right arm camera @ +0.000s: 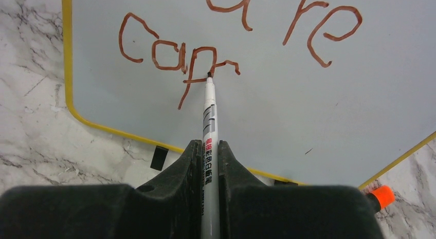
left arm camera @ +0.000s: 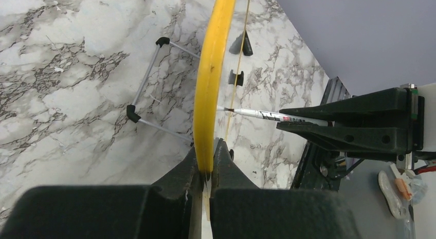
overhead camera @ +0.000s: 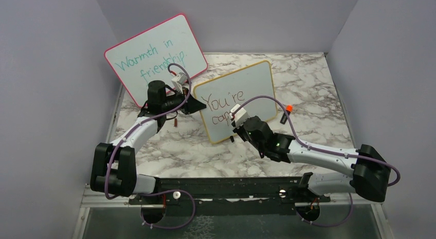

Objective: Write a sentence on the whiteboard

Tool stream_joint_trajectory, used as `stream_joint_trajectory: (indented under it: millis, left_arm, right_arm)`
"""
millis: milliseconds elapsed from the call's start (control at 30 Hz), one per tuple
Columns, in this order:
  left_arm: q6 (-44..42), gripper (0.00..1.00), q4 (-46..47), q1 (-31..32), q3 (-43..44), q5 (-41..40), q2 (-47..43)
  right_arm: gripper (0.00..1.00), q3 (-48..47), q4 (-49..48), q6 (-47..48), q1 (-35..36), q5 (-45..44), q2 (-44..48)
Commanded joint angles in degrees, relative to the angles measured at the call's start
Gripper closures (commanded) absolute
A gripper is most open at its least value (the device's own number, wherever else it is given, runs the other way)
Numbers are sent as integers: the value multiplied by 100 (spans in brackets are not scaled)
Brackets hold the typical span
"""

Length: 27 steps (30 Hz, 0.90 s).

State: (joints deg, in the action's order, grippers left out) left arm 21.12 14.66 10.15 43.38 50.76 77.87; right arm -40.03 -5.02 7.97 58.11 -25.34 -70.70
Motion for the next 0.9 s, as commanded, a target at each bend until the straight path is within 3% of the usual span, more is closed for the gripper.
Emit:
stream_joint_trajectory:
  millis: [0,433,867]
  left_arm:
    - [-289,100,-401,26,-48,-361,71]
    - [-346,100,-493,22,-31,-359,115]
    - [-406,100,-584,22,17,-355,177]
  right_arm:
    - [99,-44,466,-175,-21,191,62]
    - [99,103,653,-349,-19,-243,92]
    - [99,109,-17,-179,-19,-674,170]
